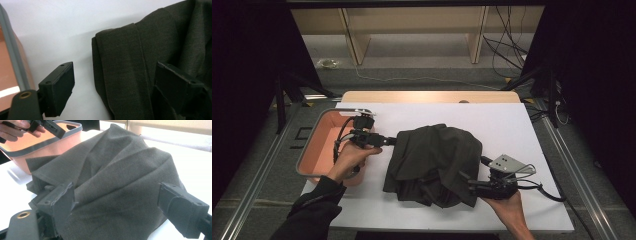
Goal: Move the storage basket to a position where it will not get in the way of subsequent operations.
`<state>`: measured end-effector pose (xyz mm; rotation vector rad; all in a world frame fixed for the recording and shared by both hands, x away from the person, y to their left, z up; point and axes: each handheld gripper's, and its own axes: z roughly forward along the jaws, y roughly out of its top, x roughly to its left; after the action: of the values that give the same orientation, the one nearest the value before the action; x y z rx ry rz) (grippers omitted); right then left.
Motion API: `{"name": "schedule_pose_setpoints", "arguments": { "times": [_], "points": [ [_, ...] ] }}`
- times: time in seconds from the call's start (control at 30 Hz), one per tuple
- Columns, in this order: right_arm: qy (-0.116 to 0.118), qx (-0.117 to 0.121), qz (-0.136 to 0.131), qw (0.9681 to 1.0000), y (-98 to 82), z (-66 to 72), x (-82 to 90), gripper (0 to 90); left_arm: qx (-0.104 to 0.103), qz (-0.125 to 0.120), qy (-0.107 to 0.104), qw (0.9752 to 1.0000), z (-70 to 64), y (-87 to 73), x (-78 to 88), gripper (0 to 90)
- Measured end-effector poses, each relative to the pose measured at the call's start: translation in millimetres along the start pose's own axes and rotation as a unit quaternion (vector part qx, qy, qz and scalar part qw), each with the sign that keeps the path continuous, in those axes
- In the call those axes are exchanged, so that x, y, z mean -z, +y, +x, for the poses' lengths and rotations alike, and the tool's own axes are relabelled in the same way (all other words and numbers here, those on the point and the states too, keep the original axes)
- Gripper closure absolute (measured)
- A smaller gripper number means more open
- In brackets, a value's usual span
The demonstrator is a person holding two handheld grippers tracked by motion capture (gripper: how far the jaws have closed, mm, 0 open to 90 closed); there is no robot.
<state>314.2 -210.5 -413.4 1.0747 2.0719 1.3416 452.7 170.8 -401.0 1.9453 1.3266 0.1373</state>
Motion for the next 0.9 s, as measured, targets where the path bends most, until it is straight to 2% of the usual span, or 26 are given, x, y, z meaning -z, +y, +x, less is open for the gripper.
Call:
{"name": "schedule_pose_setpoints", "arguments": {
  "times": [0.53, 0.73, 0.9],
  "points": [
    [0.008, -0.015, 0.002, 0.9999, 2.2, 1.5, -5.9, 14.4, -0.016, 0.023, -0.002, 0.9996, -11.7, -9.8, -15.2, 16.3],
    [0.003, -0.012, 0.009, 0.9999, 4.8, 3.8, -9.8, 14.4, -0.025, 0.034, -0.005, 0.9991, -18.6, -14.4, -21.5, 16.3],
    [-0.002, 0.000, 0.021, 0.9998, 7.2, 8.1, -18.7, 14.3, -0.034, 0.041, -0.005, 0.9986, -25.1, -20.6, -27.2, 16.3]
  ]
}}
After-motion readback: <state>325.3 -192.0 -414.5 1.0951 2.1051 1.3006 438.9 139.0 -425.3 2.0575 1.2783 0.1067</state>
